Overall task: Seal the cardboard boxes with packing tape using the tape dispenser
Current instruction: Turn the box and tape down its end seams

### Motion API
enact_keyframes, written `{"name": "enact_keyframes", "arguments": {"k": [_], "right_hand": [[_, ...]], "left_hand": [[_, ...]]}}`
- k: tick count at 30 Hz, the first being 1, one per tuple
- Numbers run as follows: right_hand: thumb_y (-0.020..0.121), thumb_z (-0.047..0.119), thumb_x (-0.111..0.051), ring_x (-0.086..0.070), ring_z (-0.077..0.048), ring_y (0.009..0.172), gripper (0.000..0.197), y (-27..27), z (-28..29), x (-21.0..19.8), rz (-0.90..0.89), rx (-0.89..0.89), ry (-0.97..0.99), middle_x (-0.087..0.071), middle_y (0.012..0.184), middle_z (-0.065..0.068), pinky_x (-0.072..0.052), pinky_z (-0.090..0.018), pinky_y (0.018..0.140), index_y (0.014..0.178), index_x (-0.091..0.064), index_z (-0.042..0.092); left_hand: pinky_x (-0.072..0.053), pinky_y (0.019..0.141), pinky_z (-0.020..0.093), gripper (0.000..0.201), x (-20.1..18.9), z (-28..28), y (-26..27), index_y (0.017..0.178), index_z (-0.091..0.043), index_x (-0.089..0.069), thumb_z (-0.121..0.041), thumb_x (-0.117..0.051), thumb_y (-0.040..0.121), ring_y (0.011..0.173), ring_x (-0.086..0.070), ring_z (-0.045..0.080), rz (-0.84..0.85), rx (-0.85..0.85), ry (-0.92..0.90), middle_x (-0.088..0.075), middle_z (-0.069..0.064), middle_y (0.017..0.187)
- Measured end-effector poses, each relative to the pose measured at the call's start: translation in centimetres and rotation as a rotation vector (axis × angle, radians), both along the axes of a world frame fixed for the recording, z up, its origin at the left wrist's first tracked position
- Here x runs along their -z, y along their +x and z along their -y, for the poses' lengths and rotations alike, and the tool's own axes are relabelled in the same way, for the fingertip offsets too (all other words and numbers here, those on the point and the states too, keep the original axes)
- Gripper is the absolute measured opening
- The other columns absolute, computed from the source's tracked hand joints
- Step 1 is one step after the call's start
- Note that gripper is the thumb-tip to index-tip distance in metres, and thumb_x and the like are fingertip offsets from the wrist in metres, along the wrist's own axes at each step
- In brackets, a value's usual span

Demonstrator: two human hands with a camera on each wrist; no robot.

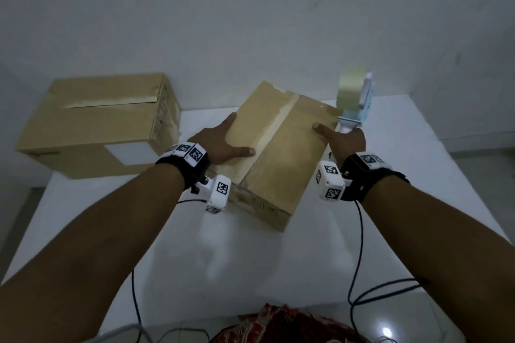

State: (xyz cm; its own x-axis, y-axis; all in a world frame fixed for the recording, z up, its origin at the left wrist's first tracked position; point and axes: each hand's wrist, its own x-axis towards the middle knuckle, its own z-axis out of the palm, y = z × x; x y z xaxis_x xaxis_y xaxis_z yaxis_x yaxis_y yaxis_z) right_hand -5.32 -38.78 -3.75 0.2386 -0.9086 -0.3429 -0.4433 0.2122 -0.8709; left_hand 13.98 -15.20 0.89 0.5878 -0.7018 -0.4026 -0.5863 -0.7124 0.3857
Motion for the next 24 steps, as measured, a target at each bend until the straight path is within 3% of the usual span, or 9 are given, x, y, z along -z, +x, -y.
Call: {"name": "enact_keyframes", "arguments": {"k": [3, 6, 8, 10, 12, 14, 19, 22, 24], "right_hand": [[0.019, 0.085, -0.077, -0.071, -0.03, 0.088, 0.117, -1.7, 0.3, 0.8, -0.064, 0.031, -0.025, -0.072, 0.1, -0.01, -0.061, -0.049, 0.078, 0.11, -0.063, 0.012], [0.043, 0.082, -0.072, -0.071, -0.034, 0.086, 0.089, -3.1, 1.5, 1.6, -0.065, 0.063, -0.1, -0.072, 0.096, -0.013, -0.059, -0.049, 0.081, 0.099, -0.059, 0.013], [0.047, 0.084, -0.069, -0.071, -0.034, 0.083, 0.082, -3.5, 2.2, 2.0, -0.046, 0.08, -0.126, -0.072, 0.093, -0.012, -0.059, -0.048, 0.081, 0.091, -0.058, 0.016], [0.049, 0.08, -0.072, -0.069, -0.029, 0.078, 0.082, -3.6, 1.7, 1.3, -0.033, 0.097, -0.145, -0.072, 0.088, -0.008, -0.057, -0.039, 0.078, 0.091, -0.061, 0.01], [0.059, 0.066, -0.077, -0.065, -0.023, 0.082, 0.072, -3.4, 1.0, 0.4, 0.032, 0.138, -0.141, -0.07, 0.093, -0.006, -0.052, -0.033, 0.079, 0.099, -0.062, 0.008], [0.071, 0.058, -0.074, -0.063, -0.023, 0.093, 0.064, -3.1, 1.4, 0.4, 0.062, 0.183, -0.105, -0.066, 0.106, -0.005, -0.048, -0.032, 0.083, 0.111, -0.059, 0.011], [0.086, 0.055, -0.059, -0.061, -0.023, 0.097, 0.058, -2.5, 3.0, -0.3, 0.112, 0.312, 0.007, -0.064, 0.111, -0.002, -0.041, -0.03, 0.08, 0.125, -0.055, 0.012], [0.092, 0.056, -0.052, -0.06, -0.028, 0.117, 0.062, -3.1, 3.7, -0.1, 0.082, 0.348, 0.023, -0.062, 0.131, -0.008, -0.041, -0.029, 0.086, 0.134, -0.051, 0.01], [0.095, 0.058, -0.045, -0.057, -0.03, 0.121, 0.068, -4.1, 4.3, 0.0, 0.054, 0.36, 0.077, -0.057, 0.137, -0.012, -0.043, -0.031, 0.088, 0.139, -0.046, 0.006]], "left_hand": [[-0.049, 0.094, 0.039, 0.129, -0.1, 0.6, 0.0, 0.149, -0.048, 0.009, -0.097, -0.053, 0.047, 0.118, -0.057, 0.027, 0.005, 0.004, 0.007, -0.043, -0.002, 0.151], [-0.047, 0.095, 0.037, 0.129, 0.1, 0.8, -0.4, 0.151, -0.044, 0.01, -0.094, -0.055, 0.052, 0.118, -0.056, 0.026, -0.026, 0.017, -0.008, -0.042, -0.001, 0.151], [-0.044, 0.098, 0.035, 0.126, 0.2, 0.2, -0.5, 0.152, -0.039, 0.014, -0.082, -0.064, 0.063, 0.124, -0.052, 0.025, -0.105, 0.067, -0.008, -0.036, 0.001, 0.155], [-0.035, 0.105, 0.03, 0.124, 0.5, -1.0, -0.6, 0.153, -0.033, 0.015, -0.062, -0.074, 0.072, 0.133, -0.04, 0.023, -0.204, 0.149, -0.01, -0.027, 0.004, 0.157], [-0.027, 0.109, 0.027, 0.124, 1.1, -2.4, -0.9, 0.153, -0.036, 0.011, -0.05, -0.081, 0.071, 0.141, -0.028, 0.019, -0.216, 0.206, -0.037, -0.018, 0.002, 0.16], [-0.028, 0.112, 0.029, 0.124, 1.6, -3.2, -1.0, 0.152, -0.045, 0.008, -0.053, -0.083, 0.067, 0.143, -0.027, 0.017, -0.22, 0.201, -0.073, -0.016, -0.004, 0.162], [-0.032, 0.114, 0.036, 0.125, 1.7, -3.5, -0.9, 0.147, -0.058, 0.003, -0.066, -0.082, 0.056, 0.141, -0.033, 0.018, -0.19, 0.201, -0.063, -0.023, -0.007, 0.16], [-0.032, 0.113, 0.035, 0.123, 1.8, -3.5, -1.1, 0.146, -0.059, 0.002, -0.066, -0.082, 0.057, 0.14, -0.034, 0.019, -0.168, 0.188, -0.062, -0.025, -0.006, 0.16], [-0.034, 0.111, 0.032, 0.12, 1.8, -3.3, -1.1, 0.148, -0.057, 0.001, -0.06, -0.083, 0.061, 0.138, -0.037, 0.019, -0.168, 0.171, -0.071, -0.028, -0.005, 0.159]]}}
